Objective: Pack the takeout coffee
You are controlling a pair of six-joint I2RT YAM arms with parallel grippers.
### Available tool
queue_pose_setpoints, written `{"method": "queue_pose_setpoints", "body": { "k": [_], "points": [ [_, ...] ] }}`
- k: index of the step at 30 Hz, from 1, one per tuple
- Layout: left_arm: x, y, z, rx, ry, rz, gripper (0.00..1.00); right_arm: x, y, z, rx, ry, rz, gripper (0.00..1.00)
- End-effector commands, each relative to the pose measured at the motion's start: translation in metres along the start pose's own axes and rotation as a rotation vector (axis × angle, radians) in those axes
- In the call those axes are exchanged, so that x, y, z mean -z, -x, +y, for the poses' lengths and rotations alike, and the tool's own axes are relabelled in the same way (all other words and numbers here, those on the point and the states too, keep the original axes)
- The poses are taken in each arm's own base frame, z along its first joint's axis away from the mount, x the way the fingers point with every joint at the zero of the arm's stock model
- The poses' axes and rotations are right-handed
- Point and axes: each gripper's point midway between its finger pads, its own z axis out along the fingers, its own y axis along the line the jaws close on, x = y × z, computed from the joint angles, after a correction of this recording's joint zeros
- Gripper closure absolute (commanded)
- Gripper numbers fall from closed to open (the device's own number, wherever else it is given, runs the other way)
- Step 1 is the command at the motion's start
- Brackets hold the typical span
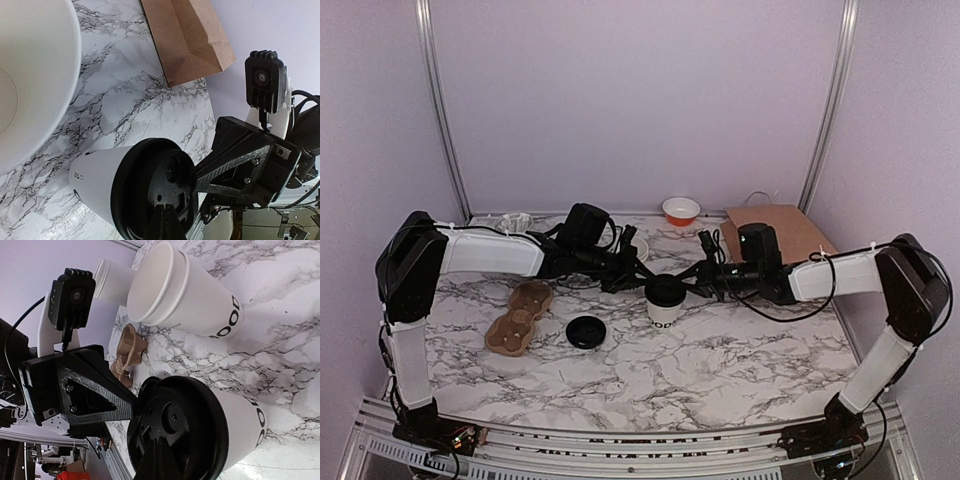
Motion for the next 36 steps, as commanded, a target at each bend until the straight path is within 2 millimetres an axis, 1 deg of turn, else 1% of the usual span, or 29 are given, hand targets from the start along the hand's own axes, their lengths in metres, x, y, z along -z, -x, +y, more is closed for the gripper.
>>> {"method": "queue_pose_setpoints", "body": {
  "k": [1,3,4,6,7,11,14,16,18,19,21,22,27,29,33,34,36],
  "points": [
    [-0.009,-0.017,0.030,0.034,0.097,0.052,1.00,0.012,0.031,0.030,0.078,0.004,-0.059,1.00],
    [-0.009,-0.017,0.029,0.030,0.096,0.052,1.00,0.017,0.042,0.049,0.115,0.034,-0.087,1.00],
    [-0.009,-0.017,0.028,0.029,0.095,0.052,1.00,0.019,0.046,0.055,0.127,0.044,-0.097,1.00],
    [-0.009,-0.017,0.029,0.031,0.096,0.054,1.00,0.019,0.050,0.058,0.137,0.046,-0.108,1.00],
    [-0.010,-0.018,0.029,0.030,0.096,0.054,1.00,0.018,0.050,0.055,0.134,0.039,-0.109,1.00],
    [-0.010,-0.017,0.028,0.027,0.095,0.053,1.00,0.006,0.035,0.028,0.078,0.009,-0.070,1.00],
    [-0.010,-0.017,0.028,0.026,0.096,0.053,1.00,-0.002,0.021,0.000,0.007,-0.010,-0.042,1.00],
    [-0.009,-0.017,0.028,0.024,0.098,0.054,1.00,-0.007,0.013,-0.015,-0.031,-0.016,-0.027,1.00],
    [-0.009,-0.018,0.028,0.022,0.100,0.054,1.00,-0.009,0.009,-0.024,-0.052,-0.030,-0.016,1.00],
    [-0.009,-0.017,0.028,0.021,0.101,0.052,1.00,-0.010,0.010,-0.025,-0.056,-0.034,-0.015,1.00],
    [-0.008,-0.017,0.026,0.018,0.098,0.051,1.00,-0.008,0.012,-0.023,-0.051,-0.043,-0.018,1.00],
    [-0.008,-0.016,0.025,0.017,0.097,0.050,1.00,-0.007,0.016,-0.019,-0.038,-0.045,-0.023,1.00],
    [-0.007,-0.013,0.017,-0.010,0.094,0.046,1.00,0.004,0.036,0.012,0.039,-0.025,-0.062,1.00],
    [-0.005,-0.009,0.009,-0.032,0.093,0.043,1.00,0.009,0.043,0.025,0.070,-0.009,-0.081,1.00],
    [0.005,0.005,-0.019,-0.091,0.073,0.009,1.00,0.020,0.056,0.048,0.145,-0.012,-0.111,0.97],
    [0.009,0.010,-0.027,-0.109,0.069,-0.003,0.98,0.022,0.059,0.051,0.166,-0.029,-0.117,0.95],
    [0.019,0.019,-0.041,-0.144,0.071,-0.032,0.88,0.028,0.066,0.054,0.215,-0.089,-0.137,0.88]
  ]
}}
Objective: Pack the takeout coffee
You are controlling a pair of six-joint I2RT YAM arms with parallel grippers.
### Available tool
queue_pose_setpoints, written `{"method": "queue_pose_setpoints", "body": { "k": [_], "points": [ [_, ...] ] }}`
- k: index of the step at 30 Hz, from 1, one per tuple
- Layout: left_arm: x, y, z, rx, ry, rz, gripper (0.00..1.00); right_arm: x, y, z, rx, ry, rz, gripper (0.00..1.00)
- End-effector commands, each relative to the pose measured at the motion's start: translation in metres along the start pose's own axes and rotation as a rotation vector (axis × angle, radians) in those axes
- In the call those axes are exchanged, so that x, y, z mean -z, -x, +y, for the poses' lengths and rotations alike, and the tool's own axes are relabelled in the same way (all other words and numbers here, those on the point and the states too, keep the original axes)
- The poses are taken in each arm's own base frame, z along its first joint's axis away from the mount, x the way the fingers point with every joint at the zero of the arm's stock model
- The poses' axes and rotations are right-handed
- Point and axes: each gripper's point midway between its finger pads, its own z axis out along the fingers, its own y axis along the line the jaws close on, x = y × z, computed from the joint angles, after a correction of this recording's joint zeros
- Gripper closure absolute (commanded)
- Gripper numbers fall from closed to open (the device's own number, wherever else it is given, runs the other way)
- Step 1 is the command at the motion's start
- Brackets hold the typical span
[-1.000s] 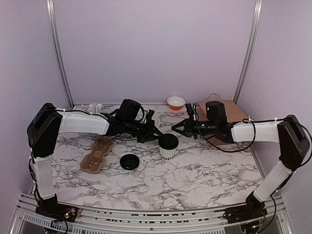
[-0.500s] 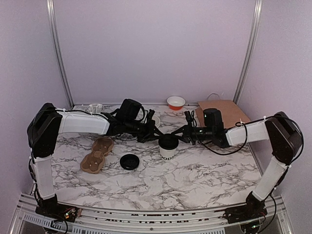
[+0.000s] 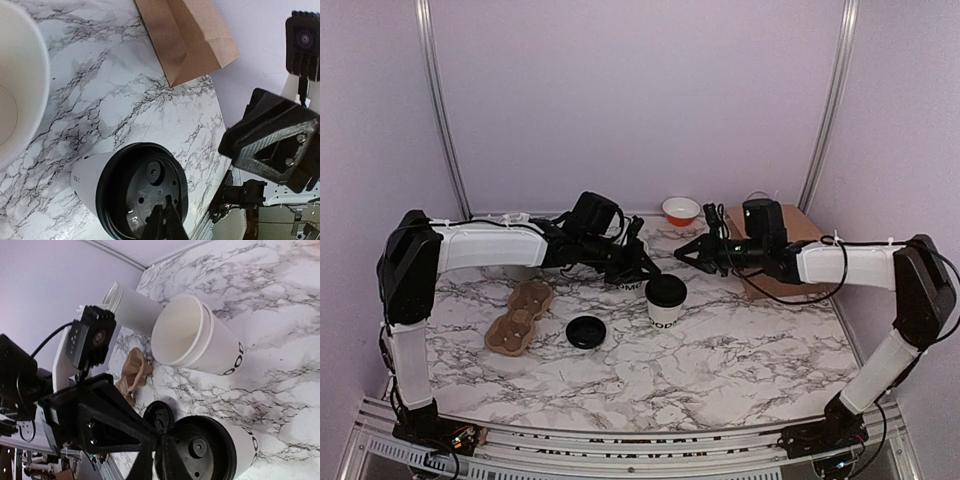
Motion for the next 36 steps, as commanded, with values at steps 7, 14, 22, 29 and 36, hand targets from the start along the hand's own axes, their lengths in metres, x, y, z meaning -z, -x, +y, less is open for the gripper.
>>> {"method": "queue_pose_setpoints", "body": {
  "k": [7,14,22,29,36],
  "points": [
    [0.074,0.048,-0.048,-0.173,0.113,-0.214,0.34,0.025,0.030,0.017,0.340,-0.365,-0.046,0.11],
    [0.146,0.069,-0.034,-0.216,0.311,-0.440,0.01,0.024,0.012,0.021,0.477,-0.545,-0.010,0.00],
    [0.201,0.069,-0.023,-0.265,0.442,-0.581,0.01,0.004,-0.016,0.012,0.526,-0.641,0.067,0.00],
    [0.207,0.065,-0.019,-0.278,0.465,-0.584,0.01,-0.011,-0.025,-0.003,0.517,-0.696,0.116,0.00],
    [0.210,0.064,-0.016,-0.285,0.480,-0.588,0.01,-0.025,-0.042,0.001,0.555,-0.719,0.156,0.07]
  ]
}}
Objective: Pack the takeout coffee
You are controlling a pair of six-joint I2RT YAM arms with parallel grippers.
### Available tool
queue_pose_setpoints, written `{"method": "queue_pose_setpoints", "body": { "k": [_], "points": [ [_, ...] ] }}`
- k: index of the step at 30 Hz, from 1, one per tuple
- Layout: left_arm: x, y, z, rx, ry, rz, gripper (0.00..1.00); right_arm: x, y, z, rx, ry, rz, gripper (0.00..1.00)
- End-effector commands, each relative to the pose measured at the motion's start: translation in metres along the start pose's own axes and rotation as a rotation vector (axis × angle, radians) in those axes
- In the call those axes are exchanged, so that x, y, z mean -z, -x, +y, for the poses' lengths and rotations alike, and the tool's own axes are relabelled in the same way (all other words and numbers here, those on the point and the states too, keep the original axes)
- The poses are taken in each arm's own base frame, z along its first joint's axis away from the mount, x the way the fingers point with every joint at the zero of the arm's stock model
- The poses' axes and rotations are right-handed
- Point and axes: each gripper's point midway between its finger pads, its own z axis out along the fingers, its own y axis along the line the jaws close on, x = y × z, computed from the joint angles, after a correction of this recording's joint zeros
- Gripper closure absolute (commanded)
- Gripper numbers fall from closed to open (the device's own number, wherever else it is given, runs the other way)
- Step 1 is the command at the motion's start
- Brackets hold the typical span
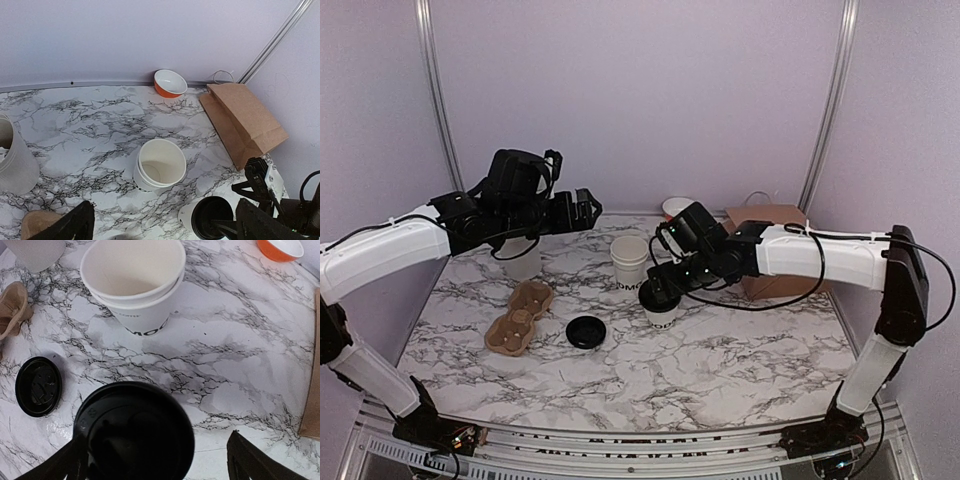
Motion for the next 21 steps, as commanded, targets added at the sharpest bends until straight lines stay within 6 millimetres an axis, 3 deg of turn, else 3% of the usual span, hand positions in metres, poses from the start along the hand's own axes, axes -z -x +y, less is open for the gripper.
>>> {"method": "queue_pose_setpoints", "body": {
  "k": [1,21],
  "points": [
    [0.0112,0.0065,0.0057,-0.020,0.020,-0.022,0.01,0.0055,0.0117,0.0136,0.022,-0.015,-0.024,0.09],
    [0.0066,0.0011,0.0050,-0.016,0.012,-0.002,0.01,-0.0014,0.0147,0.0091,-0.023,-0.050,-0.023,0.13]
  ]
}}
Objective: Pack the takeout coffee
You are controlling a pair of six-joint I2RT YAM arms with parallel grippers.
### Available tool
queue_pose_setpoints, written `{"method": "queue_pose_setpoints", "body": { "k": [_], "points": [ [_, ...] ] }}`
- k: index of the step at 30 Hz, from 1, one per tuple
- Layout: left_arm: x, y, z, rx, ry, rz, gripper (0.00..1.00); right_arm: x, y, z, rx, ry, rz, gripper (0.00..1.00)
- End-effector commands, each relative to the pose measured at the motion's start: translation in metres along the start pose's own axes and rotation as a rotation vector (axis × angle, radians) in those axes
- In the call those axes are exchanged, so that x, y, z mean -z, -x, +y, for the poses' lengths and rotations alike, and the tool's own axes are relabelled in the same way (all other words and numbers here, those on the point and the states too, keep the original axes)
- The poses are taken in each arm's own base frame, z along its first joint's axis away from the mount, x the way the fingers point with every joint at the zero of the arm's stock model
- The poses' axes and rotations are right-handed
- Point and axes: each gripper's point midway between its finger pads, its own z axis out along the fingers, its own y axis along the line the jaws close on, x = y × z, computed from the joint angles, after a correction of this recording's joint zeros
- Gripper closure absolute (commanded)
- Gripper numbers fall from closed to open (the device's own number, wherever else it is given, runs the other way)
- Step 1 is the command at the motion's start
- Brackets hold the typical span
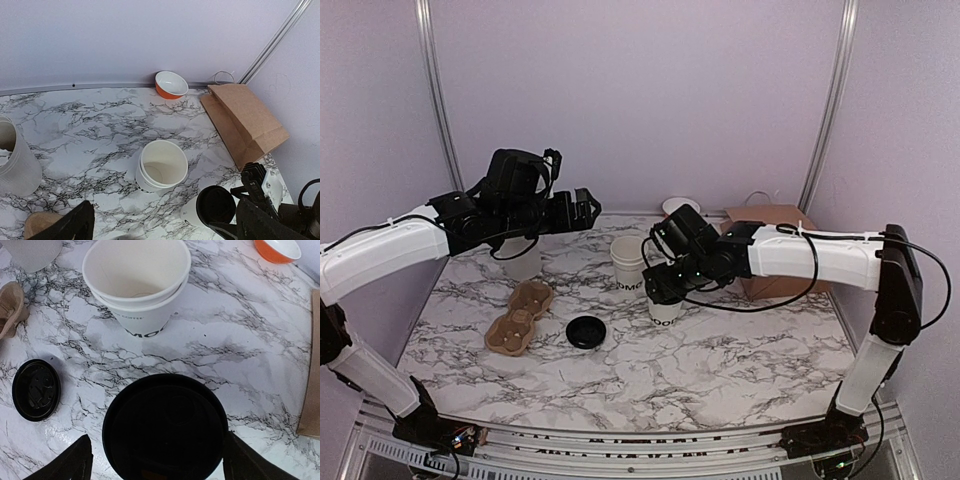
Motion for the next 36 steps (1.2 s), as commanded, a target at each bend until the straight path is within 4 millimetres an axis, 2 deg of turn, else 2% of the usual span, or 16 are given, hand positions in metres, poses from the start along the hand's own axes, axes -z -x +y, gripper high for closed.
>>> {"method": "queue_pose_setpoints", "body": {
  "k": [1,17,24,28,31,36],
  "points": [
    [0.004,-0.001,0.003,-0.001,0.001,0.006,0.01,-0.001,0.012,-0.004,-0.044,-0.020,-0.018,0.14],
    [0.000,-0.002,-0.002,0.008,-0.016,0.021,0.01,-0.013,0.003,-0.005,-0.037,-0.005,0.020,0.26],
    [-0.001,-0.002,-0.002,0.005,-0.017,0.021,0.01,-0.004,0.006,-0.015,-0.064,-0.037,0.003,0.32],
    [-0.001,-0.002,-0.002,0.002,-0.015,0.020,0.01,0.006,-0.001,-0.030,-0.097,-0.058,-0.001,0.34],
    [-0.002,-0.002,-0.003,0.002,-0.016,0.022,0.01,0.018,-0.005,-0.057,-0.153,-0.094,-0.011,0.34],
    [-0.008,-0.003,-0.005,0.001,-0.019,0.029,0.01,0.039,-0.028,-0.089,-0.213,-0.148,-0.005,0.34]
  ]
}}
